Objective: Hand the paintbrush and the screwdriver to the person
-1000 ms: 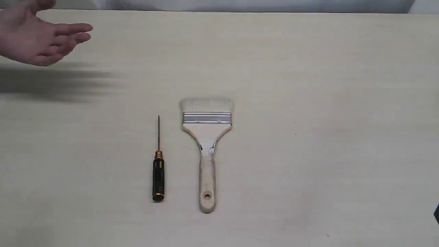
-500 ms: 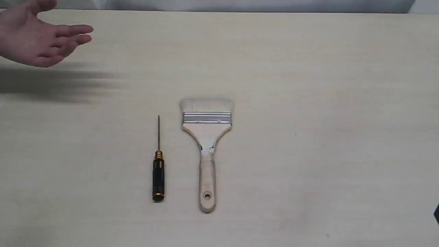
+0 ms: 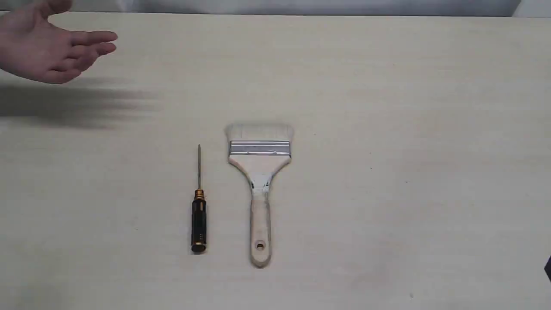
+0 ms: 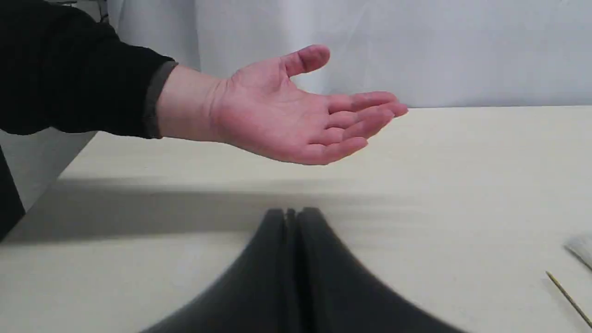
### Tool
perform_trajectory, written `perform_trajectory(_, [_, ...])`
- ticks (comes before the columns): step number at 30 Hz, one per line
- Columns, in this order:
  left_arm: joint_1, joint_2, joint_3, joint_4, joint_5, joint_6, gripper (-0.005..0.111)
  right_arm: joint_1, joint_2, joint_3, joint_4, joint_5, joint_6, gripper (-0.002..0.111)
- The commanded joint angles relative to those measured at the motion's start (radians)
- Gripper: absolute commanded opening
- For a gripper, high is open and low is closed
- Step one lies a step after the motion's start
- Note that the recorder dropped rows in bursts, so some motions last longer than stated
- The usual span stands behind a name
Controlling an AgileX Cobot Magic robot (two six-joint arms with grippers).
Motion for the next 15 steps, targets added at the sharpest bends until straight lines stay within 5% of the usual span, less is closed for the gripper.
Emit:
perform_trajectory(1, [-0.008,-0.002,0.002,-0.001,-0.006,-0.002,0.0,-0.007,-0.005,0.003,0.002,0.0,0.002,0.004])
perform_trajectory(15, [-0.008,-0.002,0.002,-0.001,-0.006,-0.002,0.0,-0.007,-0.005,0.003,-0.006,-0.141,-0.003,0.004])
